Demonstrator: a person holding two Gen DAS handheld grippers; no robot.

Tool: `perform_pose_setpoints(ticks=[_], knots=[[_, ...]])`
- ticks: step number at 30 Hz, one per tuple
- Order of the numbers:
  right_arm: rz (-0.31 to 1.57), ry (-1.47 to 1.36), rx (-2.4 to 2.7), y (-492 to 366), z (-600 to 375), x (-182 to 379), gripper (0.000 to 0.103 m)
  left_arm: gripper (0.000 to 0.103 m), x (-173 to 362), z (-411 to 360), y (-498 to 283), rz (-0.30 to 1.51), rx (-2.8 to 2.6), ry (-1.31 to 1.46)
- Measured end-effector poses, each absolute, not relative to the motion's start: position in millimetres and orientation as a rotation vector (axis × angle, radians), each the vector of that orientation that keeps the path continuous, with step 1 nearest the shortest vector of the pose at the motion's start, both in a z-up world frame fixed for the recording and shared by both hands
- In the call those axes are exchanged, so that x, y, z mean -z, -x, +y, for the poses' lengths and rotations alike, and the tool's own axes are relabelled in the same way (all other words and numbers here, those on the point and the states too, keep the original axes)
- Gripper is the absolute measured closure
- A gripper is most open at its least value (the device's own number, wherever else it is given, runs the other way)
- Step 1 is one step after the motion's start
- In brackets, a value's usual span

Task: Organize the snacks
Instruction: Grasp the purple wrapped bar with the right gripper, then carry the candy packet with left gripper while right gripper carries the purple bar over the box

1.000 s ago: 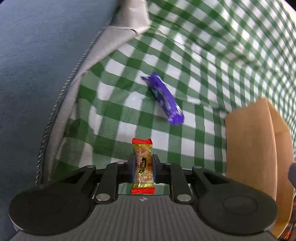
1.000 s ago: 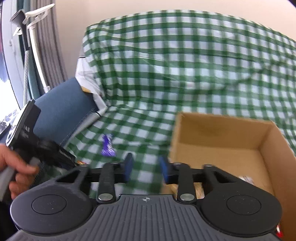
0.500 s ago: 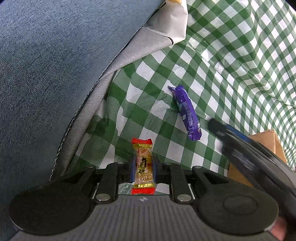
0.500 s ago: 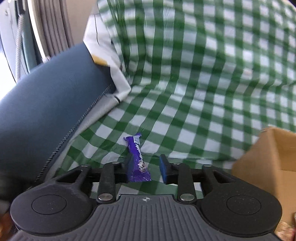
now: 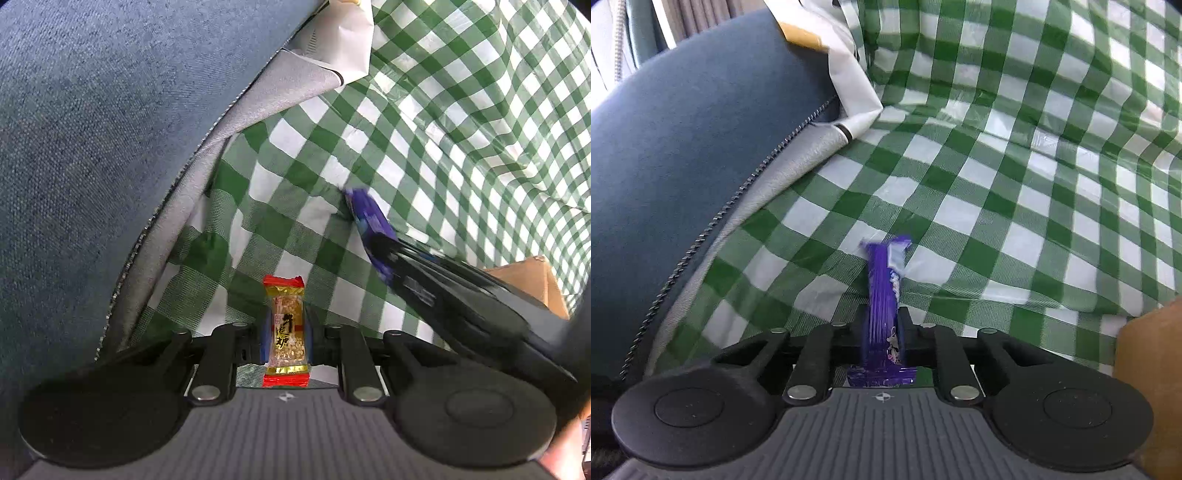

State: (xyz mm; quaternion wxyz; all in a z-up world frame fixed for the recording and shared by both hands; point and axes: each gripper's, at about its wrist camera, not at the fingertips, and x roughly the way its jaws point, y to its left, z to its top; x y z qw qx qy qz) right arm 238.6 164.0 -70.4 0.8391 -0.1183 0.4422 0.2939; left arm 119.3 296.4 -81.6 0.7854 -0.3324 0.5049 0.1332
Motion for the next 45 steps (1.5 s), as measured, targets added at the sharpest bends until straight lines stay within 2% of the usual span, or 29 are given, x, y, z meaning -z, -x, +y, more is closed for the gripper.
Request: perform_pose_setpoints(ticks=[14,19,24,31,45], knots=[[0.663,0.091,-0.663,-139,8,-66,0.091,0.085,43,250,-94,0.928,-0.191,0.575],[0.535,0.075,-0.637,-90,-67,-91,0.091,0.085,23,213,-75,0.850,-0.149,0.494],[0.438,0.052,-0.574,-46,-119,-85,0.091,0.085,13,184,-61,0.794,-0.126,0.436],[0.469,-0.072,-0.447,-44,-164,-37,0.091,0.085,9,153,-62,0.751,-0.118,0.384],[0.450,-0.077,-0.388,-41,-188,-28,0.091,0.085,12,128,-74,0.749,-0.114,0.291]])
